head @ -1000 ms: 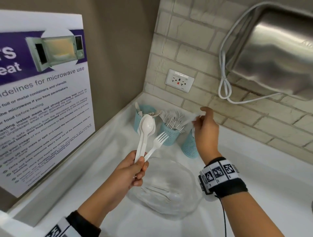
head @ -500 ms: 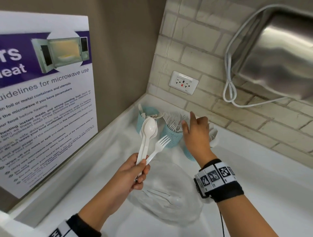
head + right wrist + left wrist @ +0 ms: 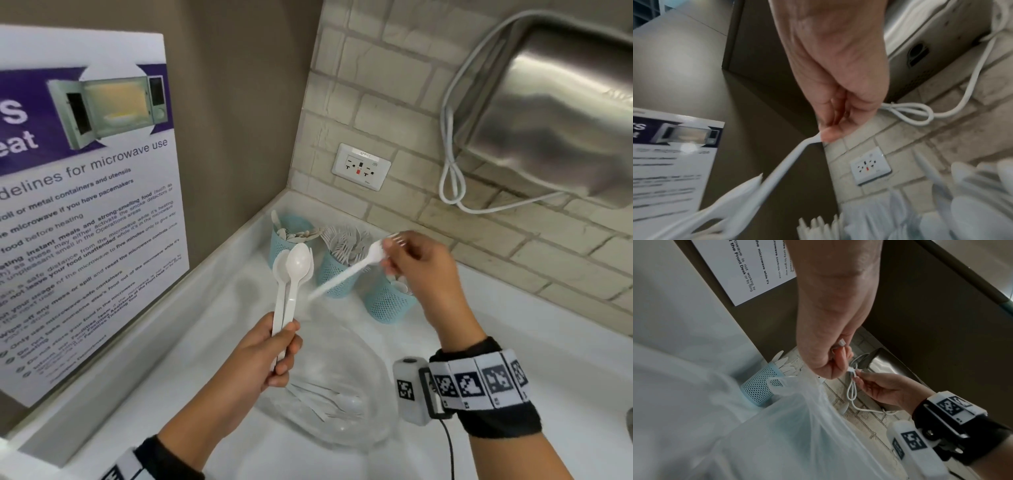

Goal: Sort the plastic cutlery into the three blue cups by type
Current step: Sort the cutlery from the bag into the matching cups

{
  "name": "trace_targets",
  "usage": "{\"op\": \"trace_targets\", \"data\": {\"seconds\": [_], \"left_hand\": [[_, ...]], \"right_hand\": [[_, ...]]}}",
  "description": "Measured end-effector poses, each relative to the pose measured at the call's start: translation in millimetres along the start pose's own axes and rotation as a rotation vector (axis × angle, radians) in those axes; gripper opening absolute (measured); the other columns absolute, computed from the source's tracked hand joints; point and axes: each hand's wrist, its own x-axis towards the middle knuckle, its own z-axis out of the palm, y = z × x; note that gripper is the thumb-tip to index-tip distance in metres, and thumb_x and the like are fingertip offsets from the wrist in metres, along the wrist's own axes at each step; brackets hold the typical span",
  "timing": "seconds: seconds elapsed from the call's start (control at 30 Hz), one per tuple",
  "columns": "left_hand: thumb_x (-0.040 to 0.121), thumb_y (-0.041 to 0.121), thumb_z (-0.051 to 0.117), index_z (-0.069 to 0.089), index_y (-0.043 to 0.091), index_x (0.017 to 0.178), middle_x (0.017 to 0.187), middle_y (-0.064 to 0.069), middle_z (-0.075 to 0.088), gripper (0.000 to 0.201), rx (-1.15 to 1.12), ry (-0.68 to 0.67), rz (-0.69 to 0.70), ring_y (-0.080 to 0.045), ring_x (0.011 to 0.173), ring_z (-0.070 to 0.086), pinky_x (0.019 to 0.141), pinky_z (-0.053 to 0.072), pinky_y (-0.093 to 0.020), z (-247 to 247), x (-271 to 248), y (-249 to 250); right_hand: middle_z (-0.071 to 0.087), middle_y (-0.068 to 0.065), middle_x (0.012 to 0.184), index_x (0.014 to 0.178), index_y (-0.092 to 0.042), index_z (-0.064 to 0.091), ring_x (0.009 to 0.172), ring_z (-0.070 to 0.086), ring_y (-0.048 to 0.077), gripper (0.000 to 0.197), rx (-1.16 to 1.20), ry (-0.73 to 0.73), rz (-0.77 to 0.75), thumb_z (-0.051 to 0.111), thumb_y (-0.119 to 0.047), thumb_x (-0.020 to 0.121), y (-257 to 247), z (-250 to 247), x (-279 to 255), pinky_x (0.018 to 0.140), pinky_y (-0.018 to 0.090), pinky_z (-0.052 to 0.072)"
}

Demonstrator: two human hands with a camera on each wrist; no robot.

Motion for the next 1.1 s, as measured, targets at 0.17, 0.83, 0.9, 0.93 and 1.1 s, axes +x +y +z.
{"op": "trace_targets", "data": {"seconds": [0.17, 0.83, 0.9, 0.93, 1.1], "left_hand": [[0.099, 0.021, 0.044, 0.054, 0.011, 0.102, 0.063, 0.004, 0.038, 0.014, -0.007, 0.017, -0.002, -0.01, 0.05, 0.028, 0.046, 0.022, -0.021, -2.9, 1.7, -3.1], [0.1, 0.027, 0.041, 0.062, 0.013, 0.103, 0.06, 0.003, 0.041, 0.026, 0.053, -0.028, 0.002, -0.01, 0.046, 0.027, 0.045, 0.023, -0.02, 0.6, -0.2, 1.8], [0.1, 0.028, 0.042, 0.062, 0.014, 0.104, 0.062, 0.003, 0.044, 0.025, 0.074, -0.034, 0.019, -0.01, 0.047, 0.028, 0.046, 0.025, -0.02, 0.3, -1.6, 2.9], [0.099, 0.028, 0.042, 0.062, 0.015, 0.105, 0.063, 0.002, 0.046, 0.025, 0.088, -0.037, 0.03, -0.01, 0.047, 0.029, 0.046, 0.025, -0.02, 0.1, -2.0, 3.4], [0.098, 0.027, 0.045, 0.061, 0.019, 0.109, 0.071, 0.001, 0.061, 0.022, 0.124, -0.023, 0.076, -0.011, 0.05, 0.034, 0.046, 0.029, -0.02, -4.2, -0.4, 2.6]], "right_hand": [[0.07, 0.007, 0.09, 0.104, -0.021, 0.071, 0.077, 0.07, 0.016, 0.021, -0.147, 0.373, -0.213, 0.052, -0.02, 0.094, 12.4, -21.1, 21.5, 0.08, 0.037, 0.054], [0.065, 0.012, 0.075, 0.096, -0.007, 0.064, 0.07, 0.058, 0.033, 0.013, -0.778, 0.264, -0.355, 0.061, -0.001, 0.084, 59.4, 28.7, 51.7, 0.06, 0.035, 0.045], [0.059, 0.008, 0.056, 0.075, -0.008, 0.061, 0.055, 0.053, 0.03, 0.016, -0.89, 0.243, -0.361, 0.069, 0.005, 0.072, 60.8, 31.5, 52.8, 0.055, 0.03, 0.037], [0.058, 0.007, 0.052, 0.07, -0.009, 0.063, 0.053, 0.052, 0.03, 0.019, -0.948, 0.22, -0.347, 0.072, 0.007, 0.066, 61.8, 32.5, 52.4, 0.054, 0.029, 0.035], [0.073, 0.005, 0.084, 0.088, -0.013, 0.073, 0.078, 0.058, 0.034, 0.015, -0.863, 0.232, -0.459, 0.064, -0.005, 0.08, 54.9, 37.3, 39.8, 0.069, 0.034, 0.041]]}}
